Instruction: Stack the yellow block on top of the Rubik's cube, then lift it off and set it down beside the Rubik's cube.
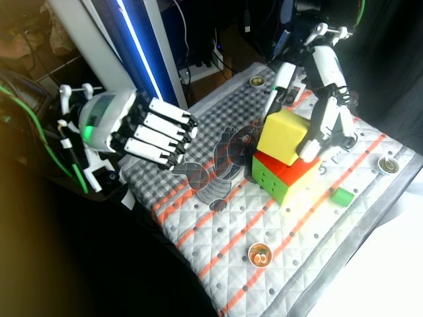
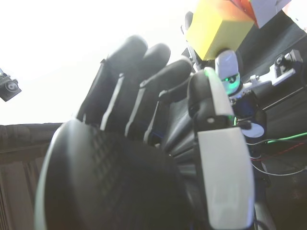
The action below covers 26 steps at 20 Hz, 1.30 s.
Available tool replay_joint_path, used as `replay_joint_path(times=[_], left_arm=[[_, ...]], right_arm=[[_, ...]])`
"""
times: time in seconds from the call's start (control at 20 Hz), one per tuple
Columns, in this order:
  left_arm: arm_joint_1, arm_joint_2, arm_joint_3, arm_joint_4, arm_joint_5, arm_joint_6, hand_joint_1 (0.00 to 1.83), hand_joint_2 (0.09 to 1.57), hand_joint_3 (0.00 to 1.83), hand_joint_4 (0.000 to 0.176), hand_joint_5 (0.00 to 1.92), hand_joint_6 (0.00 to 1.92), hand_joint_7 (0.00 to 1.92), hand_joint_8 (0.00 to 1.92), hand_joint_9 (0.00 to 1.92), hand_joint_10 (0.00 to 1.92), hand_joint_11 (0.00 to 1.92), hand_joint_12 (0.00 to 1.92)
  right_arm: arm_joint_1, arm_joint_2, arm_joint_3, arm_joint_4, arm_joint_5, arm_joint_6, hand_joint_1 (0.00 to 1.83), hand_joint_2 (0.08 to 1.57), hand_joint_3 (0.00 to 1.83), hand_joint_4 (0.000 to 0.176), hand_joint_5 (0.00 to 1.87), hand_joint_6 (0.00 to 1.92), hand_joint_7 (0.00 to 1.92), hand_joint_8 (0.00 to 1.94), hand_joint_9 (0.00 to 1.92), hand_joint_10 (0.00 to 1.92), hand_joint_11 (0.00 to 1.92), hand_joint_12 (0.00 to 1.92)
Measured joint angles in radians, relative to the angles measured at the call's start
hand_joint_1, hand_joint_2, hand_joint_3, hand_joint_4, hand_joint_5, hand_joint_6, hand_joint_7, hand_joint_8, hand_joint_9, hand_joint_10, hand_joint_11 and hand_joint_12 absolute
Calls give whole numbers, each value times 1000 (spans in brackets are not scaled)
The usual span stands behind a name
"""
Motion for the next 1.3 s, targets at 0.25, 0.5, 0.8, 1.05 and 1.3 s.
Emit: replay_joint_path(times=[0.25, 0.5, 0.8, 1.05, 1.3], left_arm=[[0, -2, 4, -2, -10, 0, 801, 891, 0, 126, 399, 2, 240, 1, 17, 319, 0, 1053], [0, -2, 4, -4, -15, 0, 806, 866, 0, 162, 269, 0, 161, 0, 30, 233, 0, 1154], [48, 75, -97, -19, 89, 0, 371, 1044, 35, 150, 64, 10, 88, 6, 1, 249, 0, 1212], [113, 190, -215, -28, 319, -5, 40, 1131, 2, 154, 147, 7, 260, 25, 58, 592, 0, 1171], [252, 273, -295, -19, 527, -149, 34, 1254, 1, 63, 269, 21, 391, 31, 193, 506, 0, 1360]], right_arm=[[0, 0, 0, -2, 0, 0, 1075, 1245, 0, 0, 736, 1358, 817, 1045, 773, 1321, 642, 1740], [0, 0, 0, -2, 0, 0, 1083, 1238, 0, 0, 747, 1345, 819, 1093, 796, 1415, 729, 1822], [35, -1, 19, -2, -26, 0, 853, 1020, 0, 0, 171, 538, 258, 367, 71, 739, 9, 1352], [164, -11, 66, -73, -116, 0, 699, 862, 0, 0, 38, 30, 3, 0, 0, 6, 0, 315], [296, -69, 145, -96, -274, 0, 662, 796, 0, 0, 13, 1, 0, 0, 0, 0, 0, 317]])
